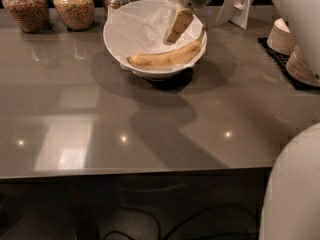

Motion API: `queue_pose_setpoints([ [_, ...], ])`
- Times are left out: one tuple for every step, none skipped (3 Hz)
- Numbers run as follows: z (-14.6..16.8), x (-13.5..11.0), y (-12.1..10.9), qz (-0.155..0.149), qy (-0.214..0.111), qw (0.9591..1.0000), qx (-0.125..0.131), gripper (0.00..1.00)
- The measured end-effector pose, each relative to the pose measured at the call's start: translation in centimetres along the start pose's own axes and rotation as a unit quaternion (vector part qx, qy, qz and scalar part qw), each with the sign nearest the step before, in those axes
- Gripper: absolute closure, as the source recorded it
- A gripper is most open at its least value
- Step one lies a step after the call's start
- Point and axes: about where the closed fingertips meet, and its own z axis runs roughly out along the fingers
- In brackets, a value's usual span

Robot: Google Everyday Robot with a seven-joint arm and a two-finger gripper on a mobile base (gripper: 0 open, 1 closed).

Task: Pick banana from white bowl

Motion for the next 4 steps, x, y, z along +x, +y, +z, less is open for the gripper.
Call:
queue_pose_setpoints([
  [2.1,0.2,1.0,-0.006,0.012,0.9995,-0.029,0.40],
  [3.2,0.9,2.3,0.000,0.023,0.9983,-0.054,0.43],
  [4.1,1.7,3.8,0.011,0.031,0.9964,-0.078,0.42],
  [5.0,2.7,5.0,0.022,0.039,0.9942,-0.098,0.43],
])
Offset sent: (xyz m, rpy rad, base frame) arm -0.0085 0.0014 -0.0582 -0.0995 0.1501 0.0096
